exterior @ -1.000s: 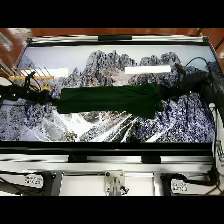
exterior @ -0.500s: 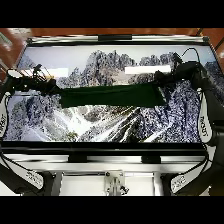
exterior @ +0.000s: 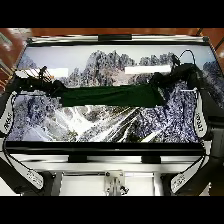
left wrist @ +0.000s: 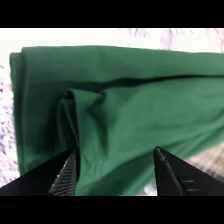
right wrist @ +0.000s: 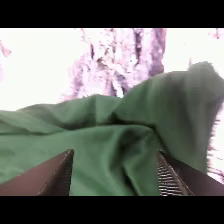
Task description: Fold the shirts.
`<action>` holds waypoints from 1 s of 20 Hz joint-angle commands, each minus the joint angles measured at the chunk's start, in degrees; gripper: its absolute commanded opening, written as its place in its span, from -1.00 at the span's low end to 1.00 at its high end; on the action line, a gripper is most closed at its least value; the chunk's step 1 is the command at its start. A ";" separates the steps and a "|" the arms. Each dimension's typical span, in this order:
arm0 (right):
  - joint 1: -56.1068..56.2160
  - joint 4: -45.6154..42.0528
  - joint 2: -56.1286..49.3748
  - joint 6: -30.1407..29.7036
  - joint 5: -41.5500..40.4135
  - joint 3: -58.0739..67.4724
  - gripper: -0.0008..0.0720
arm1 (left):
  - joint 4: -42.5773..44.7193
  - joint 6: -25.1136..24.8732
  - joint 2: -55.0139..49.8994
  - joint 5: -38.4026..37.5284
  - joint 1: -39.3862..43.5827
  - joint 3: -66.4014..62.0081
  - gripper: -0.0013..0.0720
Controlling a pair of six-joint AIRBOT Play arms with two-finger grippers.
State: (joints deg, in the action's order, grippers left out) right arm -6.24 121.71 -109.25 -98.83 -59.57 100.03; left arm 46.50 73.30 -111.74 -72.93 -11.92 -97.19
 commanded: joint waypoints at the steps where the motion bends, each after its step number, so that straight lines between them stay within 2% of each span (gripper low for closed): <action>1: -0.76 -14.64 3.21 1.40 -3.52 0.92 0.74 | -0.04 -0.57 0.00 -5.75 -0.33 -3.65 0.56; 2: -1.11 -18.53 3.67 2.93 -5.68 0.92 0.74 | -0.04 -0.57 0.00 -7.04 -0.37 -4.81 0.56; 3: -1.88 -18.86 3.61 3.04 -8.22 0.90 0.77 | -0.04 -0.55 0.02 -8.20 -0.31 -5.90 0.56; 4: -2.84 -16.76 3.08 2.89 -10.86 0.90 0.86 | -0.04 -0.52 0.17 -8.94 -0.24 -6.58 0.56; 7: -4.59 -6.19 0.07 0.57 -15.26 0.90 0.85 | -0.04 -0.55 1.42 -10.21 -0.20 -6.69 0.56; 12: -4.61 -0.50 -4.44 -0.09 -15.26 0.90 0.86 | -0.07 -0.57 2.78 -12.37 -0.20 -6.69 0.50; 15: -4.59 -0.44 -6.19 1.64 -15.28 0.90 0.86 | -0.31 -0.59 3.56 -12.48 -0.07 -6.69 0.50; 20: -4.13 0.92 -7.93 6.03 -15.85 0.90 0.85 | -6.49 -2.29 4.74 -11.98 1.42 -6.78 0.50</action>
State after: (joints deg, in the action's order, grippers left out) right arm -10.72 122.13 -115.96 -95.22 -74.70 101.03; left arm 43.33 71.94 -107.59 -85.10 -11.29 -103.90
